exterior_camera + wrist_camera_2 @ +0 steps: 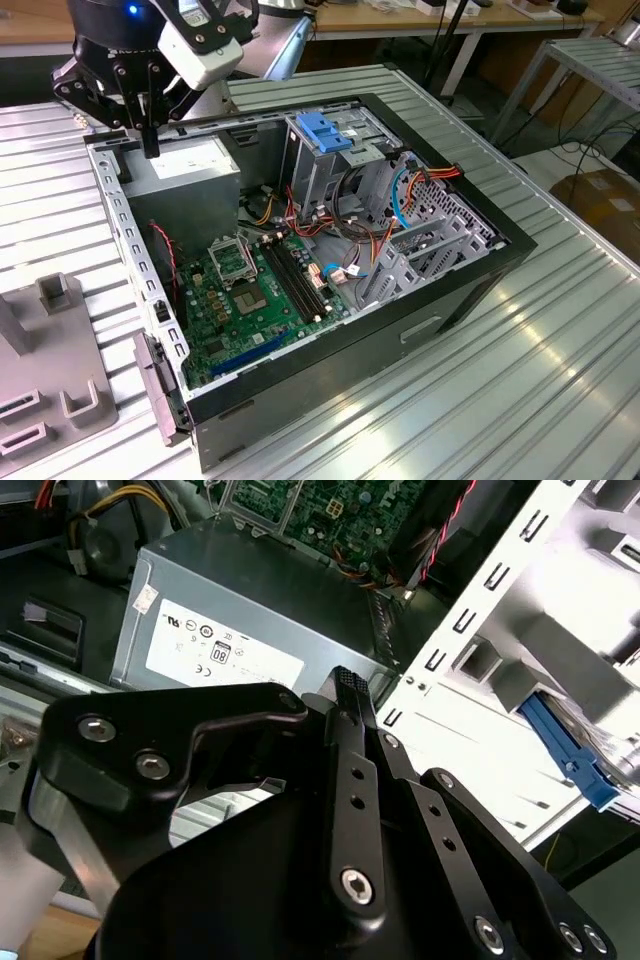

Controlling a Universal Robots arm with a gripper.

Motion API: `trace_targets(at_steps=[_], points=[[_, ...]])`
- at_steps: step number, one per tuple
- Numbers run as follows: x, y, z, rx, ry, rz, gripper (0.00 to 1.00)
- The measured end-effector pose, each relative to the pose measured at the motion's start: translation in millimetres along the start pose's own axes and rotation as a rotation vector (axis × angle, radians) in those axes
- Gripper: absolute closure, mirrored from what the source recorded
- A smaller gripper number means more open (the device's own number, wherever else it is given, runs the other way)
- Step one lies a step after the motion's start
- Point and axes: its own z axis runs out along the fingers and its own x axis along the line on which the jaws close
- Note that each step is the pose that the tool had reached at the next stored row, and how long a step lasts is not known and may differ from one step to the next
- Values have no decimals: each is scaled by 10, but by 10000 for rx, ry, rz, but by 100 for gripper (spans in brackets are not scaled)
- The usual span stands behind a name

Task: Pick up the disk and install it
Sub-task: 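Reach for the disk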

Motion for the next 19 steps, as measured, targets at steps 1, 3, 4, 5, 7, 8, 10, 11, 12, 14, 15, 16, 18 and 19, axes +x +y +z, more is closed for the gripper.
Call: trace_targets(at_steps=[1,3,4,5,7,8,10,11,12,14,15,16,18,19], points=[[12,-1,0,0,0,-1,90],[28,-2,-1,-1,0,-1,90],[36,-3,-1,0,0,-1,90],[44,-3,-1,0,0,-1,90],[61,-5,-2,0,0,-1,90],[74,-6,-2,0,0,-1,90],[91,-7,-2,-1,0,-1,90],[106,-8,-3,0,0,-1,90],[115,-9,-3,0,0,-1,90],[133,-10,-4,0,0,-1,90],[141,-11,-4,0,0,-1,90],[153,-11,-4,0,0,0,90],[176,-13,-5,1,1,-1,90],[186,-14,-5,0,0,-1,90]])
